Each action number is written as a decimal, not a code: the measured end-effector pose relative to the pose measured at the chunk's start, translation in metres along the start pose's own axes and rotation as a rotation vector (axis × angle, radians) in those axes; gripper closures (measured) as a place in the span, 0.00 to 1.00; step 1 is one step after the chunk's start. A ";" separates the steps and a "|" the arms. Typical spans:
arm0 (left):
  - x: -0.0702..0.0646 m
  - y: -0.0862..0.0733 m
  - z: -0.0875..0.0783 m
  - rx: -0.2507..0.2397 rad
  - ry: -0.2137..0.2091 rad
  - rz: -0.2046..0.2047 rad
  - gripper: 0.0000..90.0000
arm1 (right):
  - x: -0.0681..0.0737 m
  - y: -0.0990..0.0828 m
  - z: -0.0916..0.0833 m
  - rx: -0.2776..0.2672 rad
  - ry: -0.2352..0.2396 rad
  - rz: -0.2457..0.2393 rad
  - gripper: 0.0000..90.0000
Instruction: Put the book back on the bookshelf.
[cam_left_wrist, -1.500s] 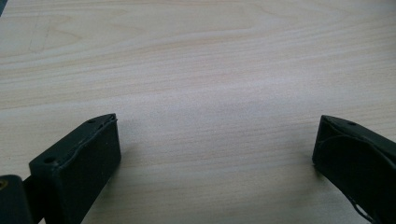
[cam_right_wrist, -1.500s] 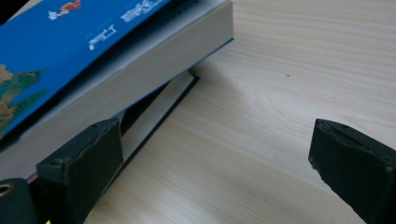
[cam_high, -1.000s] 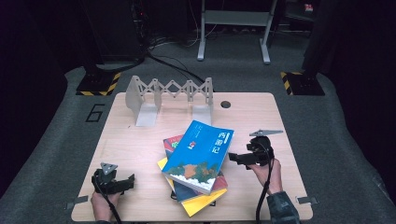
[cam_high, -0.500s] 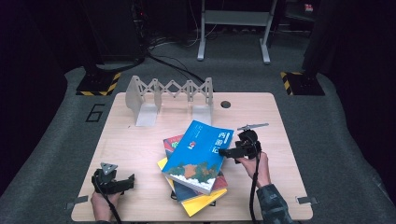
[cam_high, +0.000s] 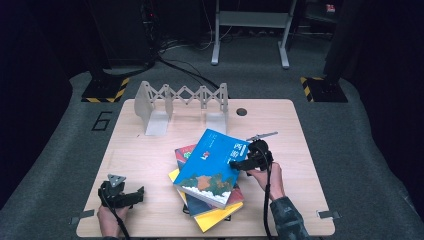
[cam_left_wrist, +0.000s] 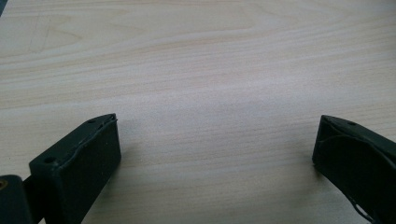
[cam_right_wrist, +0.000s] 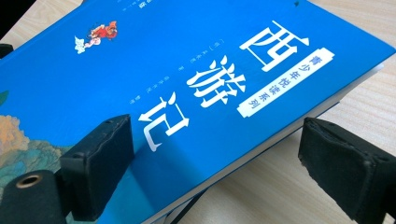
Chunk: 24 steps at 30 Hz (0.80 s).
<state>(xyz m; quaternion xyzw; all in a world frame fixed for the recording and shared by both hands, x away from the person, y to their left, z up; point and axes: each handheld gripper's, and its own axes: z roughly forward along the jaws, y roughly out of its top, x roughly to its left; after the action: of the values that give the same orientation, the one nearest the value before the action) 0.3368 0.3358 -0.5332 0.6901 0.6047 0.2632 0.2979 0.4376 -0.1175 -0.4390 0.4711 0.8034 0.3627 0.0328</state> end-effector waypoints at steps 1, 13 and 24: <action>0.000 0.000 0.000 0.000 0.000 0.000 0.01 | 0.000 0.001 0.000 0.004 0.003 -0.008 0.12; 0.000 0.000 0.000 0.000 0.000 0.000 0.01 | -0.002 0.005 0.001 0.009 0.004 -0.071 0.13; 0.000 0.000 0.000 0.000 0.000 0.000 0.01 | -0.004 0.010 0.005 0.010 0.028 -0.114 0.14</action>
<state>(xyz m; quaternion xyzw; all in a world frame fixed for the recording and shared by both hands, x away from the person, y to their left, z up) 0.3368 0.3357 -0.5332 0.6900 0.6048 0.2633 0.2978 0.4493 -0.1147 -0.4377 0.4198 0.8310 0.3627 0.0399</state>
